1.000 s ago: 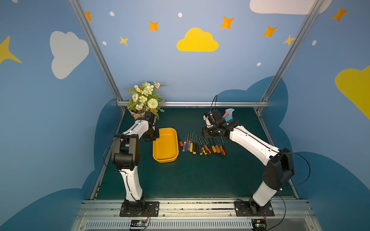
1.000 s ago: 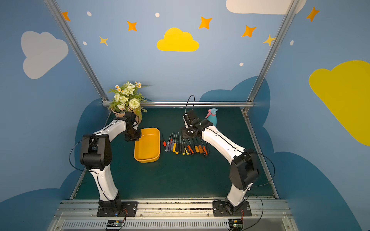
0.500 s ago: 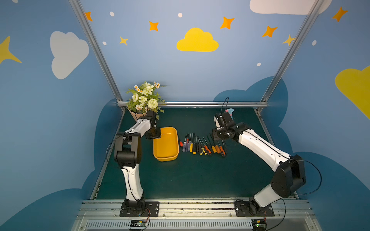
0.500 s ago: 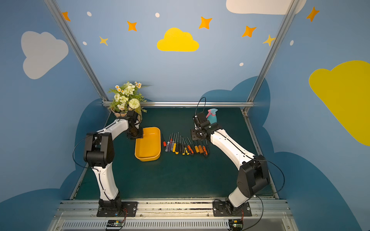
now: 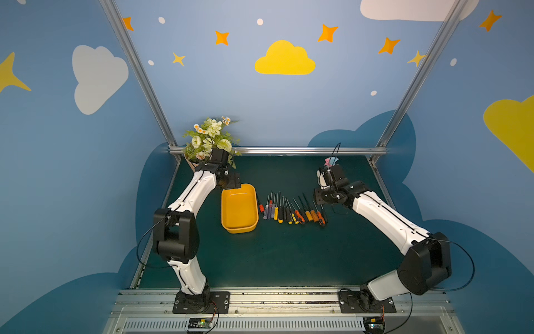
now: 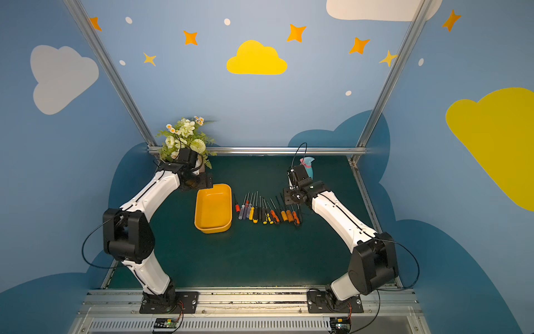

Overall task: Take out the screwdriver from the storage box
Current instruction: Place the storage box at the center of the board, then move the storage box to the center of the board.

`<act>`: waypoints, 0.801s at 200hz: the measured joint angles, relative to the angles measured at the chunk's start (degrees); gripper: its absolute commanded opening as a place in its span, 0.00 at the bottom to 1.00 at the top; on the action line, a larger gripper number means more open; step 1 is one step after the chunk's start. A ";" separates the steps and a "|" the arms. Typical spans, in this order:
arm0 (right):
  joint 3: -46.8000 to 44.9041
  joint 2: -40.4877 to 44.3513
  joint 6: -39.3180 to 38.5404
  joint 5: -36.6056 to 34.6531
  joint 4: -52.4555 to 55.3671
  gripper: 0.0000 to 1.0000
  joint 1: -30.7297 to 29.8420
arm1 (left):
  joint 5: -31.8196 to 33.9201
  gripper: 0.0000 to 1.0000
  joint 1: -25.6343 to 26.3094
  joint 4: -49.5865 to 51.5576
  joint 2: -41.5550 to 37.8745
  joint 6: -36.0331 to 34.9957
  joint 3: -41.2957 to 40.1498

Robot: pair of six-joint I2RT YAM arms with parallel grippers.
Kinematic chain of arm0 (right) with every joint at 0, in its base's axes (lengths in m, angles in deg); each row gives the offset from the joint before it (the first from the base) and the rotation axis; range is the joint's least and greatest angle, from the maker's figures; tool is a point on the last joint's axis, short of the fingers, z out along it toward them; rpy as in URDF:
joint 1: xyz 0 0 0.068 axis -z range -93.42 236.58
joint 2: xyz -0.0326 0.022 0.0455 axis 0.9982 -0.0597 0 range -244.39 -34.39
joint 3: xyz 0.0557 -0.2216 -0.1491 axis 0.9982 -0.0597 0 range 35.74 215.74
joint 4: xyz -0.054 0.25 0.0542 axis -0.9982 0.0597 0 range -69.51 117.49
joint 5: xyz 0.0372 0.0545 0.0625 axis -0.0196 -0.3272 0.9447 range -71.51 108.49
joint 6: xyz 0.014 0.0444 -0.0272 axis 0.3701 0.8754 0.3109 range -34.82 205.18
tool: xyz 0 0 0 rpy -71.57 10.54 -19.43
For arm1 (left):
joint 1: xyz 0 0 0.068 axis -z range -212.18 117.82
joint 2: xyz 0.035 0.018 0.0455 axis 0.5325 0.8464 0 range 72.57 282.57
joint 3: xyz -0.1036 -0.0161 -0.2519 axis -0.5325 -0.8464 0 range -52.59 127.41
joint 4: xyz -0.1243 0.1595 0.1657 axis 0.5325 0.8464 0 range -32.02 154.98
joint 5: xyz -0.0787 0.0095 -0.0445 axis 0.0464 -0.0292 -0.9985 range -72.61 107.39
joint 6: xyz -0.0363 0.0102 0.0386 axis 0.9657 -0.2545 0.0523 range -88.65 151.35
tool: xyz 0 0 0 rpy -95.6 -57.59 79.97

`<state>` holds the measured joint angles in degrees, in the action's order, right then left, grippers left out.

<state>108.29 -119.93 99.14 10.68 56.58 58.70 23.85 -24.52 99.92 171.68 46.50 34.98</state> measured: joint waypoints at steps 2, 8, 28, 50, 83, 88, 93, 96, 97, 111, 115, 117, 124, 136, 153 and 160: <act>-0.04 0.15 -0.02 0.00 -0.07 0.46 0.07 | 0.04 1.00 0.04 -0.02 -0.63 0.04 -0.07; -0.17 0.66 -0.09 -0.15 -0.17 0.46 0.24 | 0.13 1.00 0.13 -0.13 -2.34 0.04 -0.31; -1.03 2.36 -0.09 -0.48 -0.44 0.46 0.85 | 0.72 1.00 0.13 -1.40 -8.20 0.07 -2.05; -2.34 4.20 -0.02 -1.05 -0.70 0.46 1.36 | 1.40 1.00 0.11 -3.08 -15.04 0.02 -5.07; -4.44 6.64 0.15 -1.64 -0.76 0.46 1.88 | 3.72 1.00 0.11 -5.49 -24.48 -0.79 -9.70; -4.68 6.86 0.15 -1.66 -0.76 0.46 1.95 | 4.31 1.00 0.11 -6.03 -26.10 -0.90 -10.78; -4.90 7.15 0.13 -1.68 -0.76 0.46 2.01 | 4.87 1.00 0.09 -6.60 -27.56 -1.05 -11.89; -5.01 7.30 0.13 -1.68 -0.79 0.46 2.05 | 5.29 1.00 0.04 -6.99 -28.59 -1.07 -12.76; -5.05 7.37 0.11 -1.70 -0.79 0.46 2.08 | 5.33 1.00 0.02 -7.06 -28.81 -1.09 -12.94; -5.40 7.93 0.00 -1.75 -0.74 0.46 2.29 | 6.97 1.00 -0.17 -8.83 -33.03 -1.25 -17.16; -5.46 8.07 -0.11 -1.77 -0.76 0.46 2.29 | 7.39 1.00 -0.26 -9.25 -34.07 -1.25 -18.43; -5.46 8.15 -0.17 -1.79 -0.76 0.46 2.32 | 7.54 1.00 -0.33 -9.46 -34.71 -1.25 -19.12; -5.51 8.46 -0.42 -1.81 -0.76 0.46 2.38 | 8.02 1.00 -0.50 -10.27 -36.54 -1.20 -21.42; -5.70 9.14 -0.94 -1.86 -0.79 0.46 2.56 | 8.79 1.00 -0.66 -11.17 -39.58 -0.83 -25.51; -6.16 10.43 -1.22 -2.25 -0.76 0.46 2.69 | 9.25 1.00 -0.76 -12.17 -43.95 -0.20 -30.75; -6.40 10.95 -1.22 -2.34 -0.76 0.46 2.71 | 9.33 1.00 -0.76 -12.28 -45.70 0.22 -32.59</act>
<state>101.89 -108.97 97.91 8.34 55.82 61.41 33.18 -25.28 87.63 125.98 46.72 2.39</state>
